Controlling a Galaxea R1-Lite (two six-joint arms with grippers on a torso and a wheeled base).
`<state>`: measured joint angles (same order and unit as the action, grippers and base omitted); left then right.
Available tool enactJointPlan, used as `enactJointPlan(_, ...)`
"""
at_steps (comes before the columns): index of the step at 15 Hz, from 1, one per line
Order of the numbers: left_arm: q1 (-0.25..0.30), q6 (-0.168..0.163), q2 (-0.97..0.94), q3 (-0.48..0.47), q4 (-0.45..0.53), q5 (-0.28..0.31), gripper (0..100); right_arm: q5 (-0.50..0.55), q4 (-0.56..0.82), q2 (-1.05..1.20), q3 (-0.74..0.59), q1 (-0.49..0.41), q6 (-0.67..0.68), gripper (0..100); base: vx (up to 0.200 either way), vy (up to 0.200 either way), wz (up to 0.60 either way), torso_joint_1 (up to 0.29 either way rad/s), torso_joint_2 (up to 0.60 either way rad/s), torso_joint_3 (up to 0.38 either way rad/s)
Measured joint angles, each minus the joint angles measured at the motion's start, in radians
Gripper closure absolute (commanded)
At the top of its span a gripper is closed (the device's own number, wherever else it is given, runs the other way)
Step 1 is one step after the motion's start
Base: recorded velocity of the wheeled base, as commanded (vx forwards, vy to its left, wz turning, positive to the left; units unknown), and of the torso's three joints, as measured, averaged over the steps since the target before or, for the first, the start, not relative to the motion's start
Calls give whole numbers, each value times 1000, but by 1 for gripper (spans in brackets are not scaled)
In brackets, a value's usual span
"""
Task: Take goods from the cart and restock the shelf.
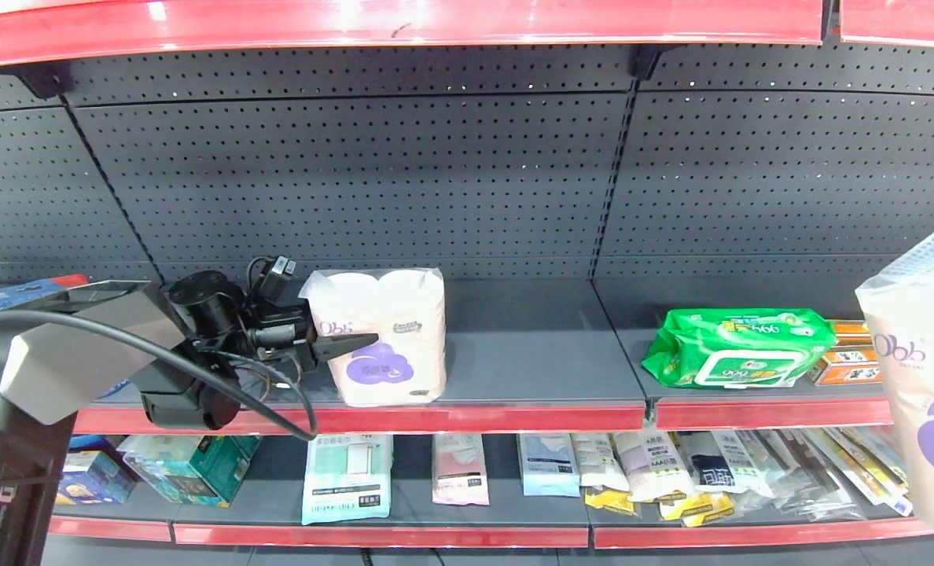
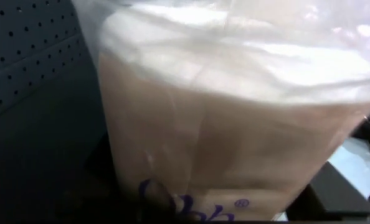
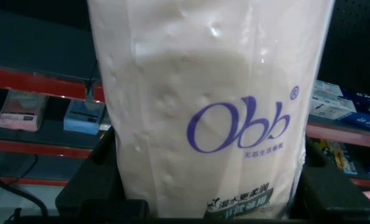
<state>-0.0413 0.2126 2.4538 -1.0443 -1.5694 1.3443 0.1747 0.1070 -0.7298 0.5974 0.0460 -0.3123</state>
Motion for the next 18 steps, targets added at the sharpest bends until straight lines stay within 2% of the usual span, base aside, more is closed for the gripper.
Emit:
enactJointPlan(8,2,38,-31,9,1,-12,0,0,0,0,-2,0,0,100,0,0,0,0,0,0)
enactJointPlan(11,6,108,-103,46,0,-23,0,0,0,0,-6,0,0,100,0,0,0,0,0,0)
enactJointPlan(14,17,154,-167,52,0,-35,0,0,0,0,-7,0,-1,100,0,0,0,0,0,0)
enactJointPlan(15,24,184,-189,52,0,-43,0,1,0,0,-7,0,-1,100,0,0,0,0,0,0)
enactJointPlan(18,38,200,-223,34,0,-61,0,1,0,0,-10,0,-1,100,0,0,0,0,0,0)
